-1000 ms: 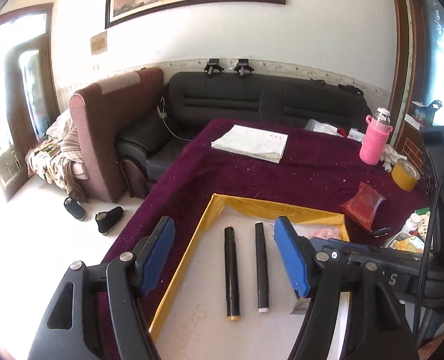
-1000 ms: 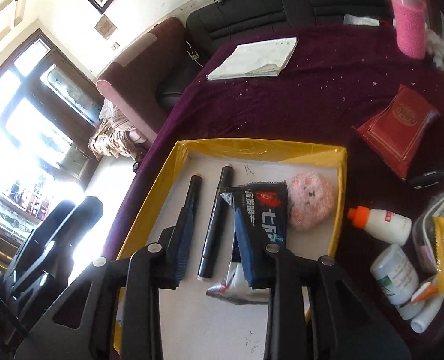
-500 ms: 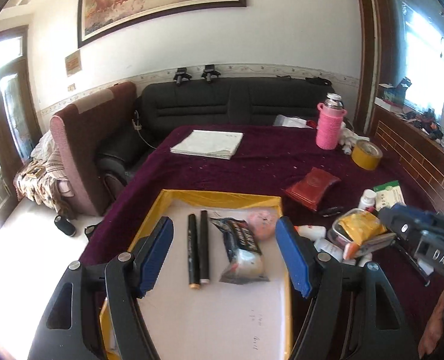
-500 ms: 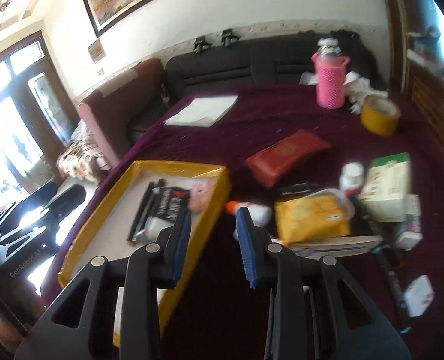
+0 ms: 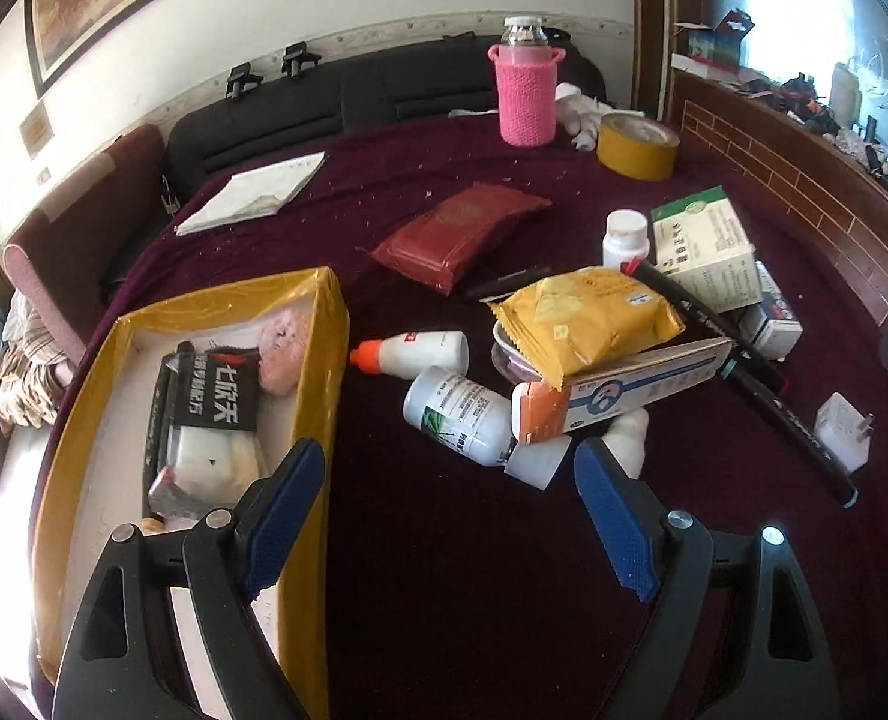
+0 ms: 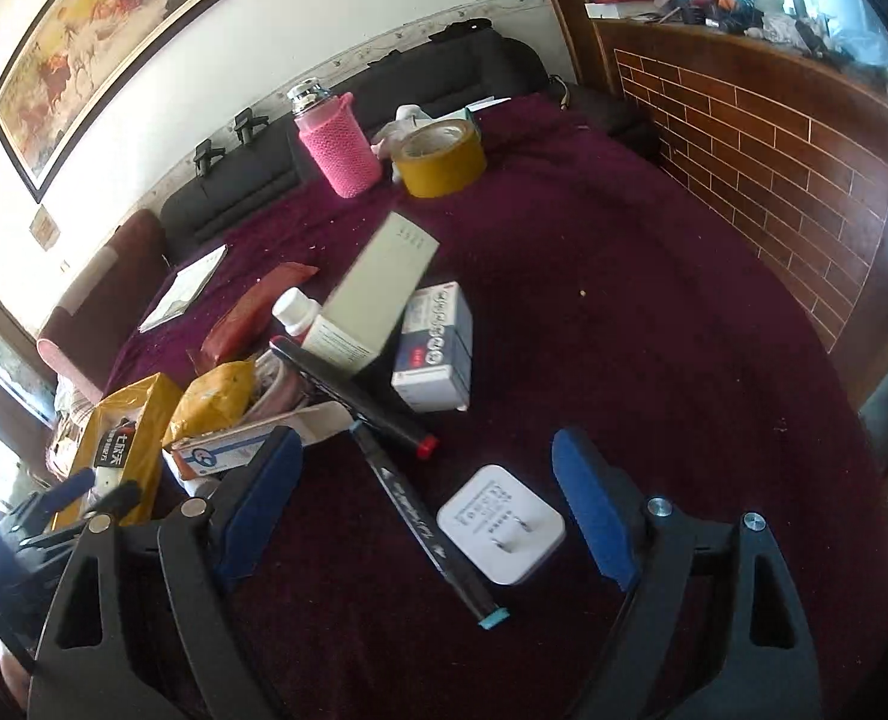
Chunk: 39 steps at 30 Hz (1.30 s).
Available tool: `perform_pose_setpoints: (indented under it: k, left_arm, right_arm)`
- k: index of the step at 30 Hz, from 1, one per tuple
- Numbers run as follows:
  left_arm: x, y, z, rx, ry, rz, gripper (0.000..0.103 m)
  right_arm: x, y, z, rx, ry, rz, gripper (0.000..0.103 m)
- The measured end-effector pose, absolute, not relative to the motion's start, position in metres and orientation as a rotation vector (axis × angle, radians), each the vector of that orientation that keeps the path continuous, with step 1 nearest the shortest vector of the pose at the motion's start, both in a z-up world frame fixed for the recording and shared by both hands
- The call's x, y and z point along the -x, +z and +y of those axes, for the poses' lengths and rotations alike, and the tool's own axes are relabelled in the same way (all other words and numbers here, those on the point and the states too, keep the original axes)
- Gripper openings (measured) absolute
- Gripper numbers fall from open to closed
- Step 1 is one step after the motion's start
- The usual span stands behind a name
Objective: Organize objects
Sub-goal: 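Grasp the white pill bottle with the left tool while the right grasps the white dropper bottle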
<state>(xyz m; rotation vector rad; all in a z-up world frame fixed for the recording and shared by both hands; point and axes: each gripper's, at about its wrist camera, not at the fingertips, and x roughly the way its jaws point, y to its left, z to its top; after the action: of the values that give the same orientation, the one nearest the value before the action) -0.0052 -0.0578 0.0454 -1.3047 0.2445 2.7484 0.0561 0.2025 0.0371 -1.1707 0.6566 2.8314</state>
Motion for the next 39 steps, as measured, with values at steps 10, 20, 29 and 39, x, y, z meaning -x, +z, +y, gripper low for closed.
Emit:
perform_pose_setpoints:
  k: [10,20,29,39]
  left_arm:
    - [0.023,0.024,-0.037,1.361,2.824,0.272,0.085]
    - [0.032,0.010,-0.035,1.409,2.776,0.280,0.084]
    - [0.038,0.002,-0.036,1.424,2.761,0.266,0.084]
    - [0.029,0.000,-0.032,1.353,2.679,0.232,0.030]
  right_arm:
    - [-0.053,0.028,0.185,1.192,2.952,0.592,0.086]
    - [-0.049,0.024,0.170,1.234,2.974,0.542,0.086]
    - [-0.041,0.015,0.164,1.290,2.949,0.541,0.086]
    - [-0.035,0.009,0.155,1.336,2.933,0.530,0.086]
